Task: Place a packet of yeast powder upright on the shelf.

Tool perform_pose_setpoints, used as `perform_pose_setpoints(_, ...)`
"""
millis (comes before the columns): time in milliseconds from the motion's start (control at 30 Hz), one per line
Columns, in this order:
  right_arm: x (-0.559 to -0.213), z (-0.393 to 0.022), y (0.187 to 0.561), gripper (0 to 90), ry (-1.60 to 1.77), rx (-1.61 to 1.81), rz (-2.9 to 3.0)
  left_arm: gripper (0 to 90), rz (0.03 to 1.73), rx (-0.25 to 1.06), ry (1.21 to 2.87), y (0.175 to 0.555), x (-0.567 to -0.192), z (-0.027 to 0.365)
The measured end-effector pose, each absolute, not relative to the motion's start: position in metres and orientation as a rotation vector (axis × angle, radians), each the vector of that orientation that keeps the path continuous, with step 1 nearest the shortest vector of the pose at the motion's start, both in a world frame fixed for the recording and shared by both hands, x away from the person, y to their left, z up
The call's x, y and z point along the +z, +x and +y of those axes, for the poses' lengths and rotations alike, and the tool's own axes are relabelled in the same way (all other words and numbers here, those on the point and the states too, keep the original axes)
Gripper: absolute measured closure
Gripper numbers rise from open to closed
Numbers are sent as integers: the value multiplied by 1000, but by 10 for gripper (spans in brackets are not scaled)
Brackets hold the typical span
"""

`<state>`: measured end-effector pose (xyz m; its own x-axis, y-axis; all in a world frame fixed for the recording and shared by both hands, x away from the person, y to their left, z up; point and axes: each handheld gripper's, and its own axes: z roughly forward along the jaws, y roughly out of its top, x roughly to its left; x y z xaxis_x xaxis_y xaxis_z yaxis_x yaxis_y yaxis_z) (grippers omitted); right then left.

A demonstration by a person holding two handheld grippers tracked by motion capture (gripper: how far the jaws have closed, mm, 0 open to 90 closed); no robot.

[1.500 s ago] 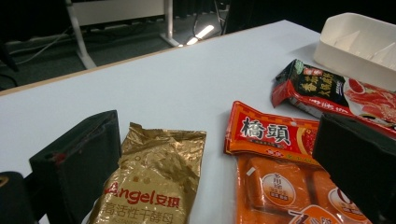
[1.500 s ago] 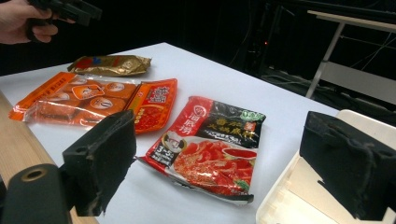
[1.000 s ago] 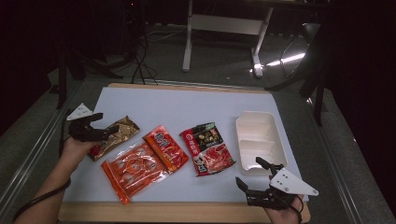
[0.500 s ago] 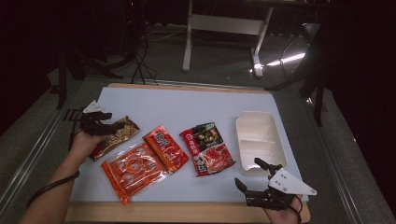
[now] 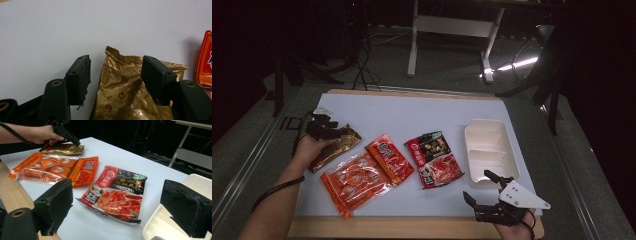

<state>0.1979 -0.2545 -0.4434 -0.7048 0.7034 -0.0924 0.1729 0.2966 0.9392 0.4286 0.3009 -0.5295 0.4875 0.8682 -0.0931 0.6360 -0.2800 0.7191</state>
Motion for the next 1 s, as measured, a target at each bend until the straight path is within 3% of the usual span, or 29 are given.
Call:
perform_pose_setpoints(300, -444, -254, 198, 110, 782, 1407, 2077, 416, 1269, 336, 2085, 437, -539, 297)
perform_pose_setpoints(367, -444, -254, 197, 110, 781, 1405, 2080, 475, 1264, 276, 2110, 440, -541, 296)
perform_pose_setpoints(433, -444, -254, 197, 110, 779, 1405, 2079, 480, 1257, 260, 2124, 441, -541, 294)
perform_pose_setpoints(667, -444, -253, 197, 111, 775, 1403, 2087, 635, 1249, 265, 2152, 440, -540, 291)
perform_pose_setpoints(700, -444, -253, 198, 111, 775, 1402, 2088, 743, 1257, 297, 2173, 439, -539, 289)
perform_pose_setpoints(833, -444, -253, 197, 112, 772, 1399, 2088, 869, 1250, 322, 2184, 439, -536, 289)
perform_pose_setpoints(1000, -444, -253, 198, 113, 775, 1399, 2092, 900, 1218, 384, 2204, 434, -529, 285)
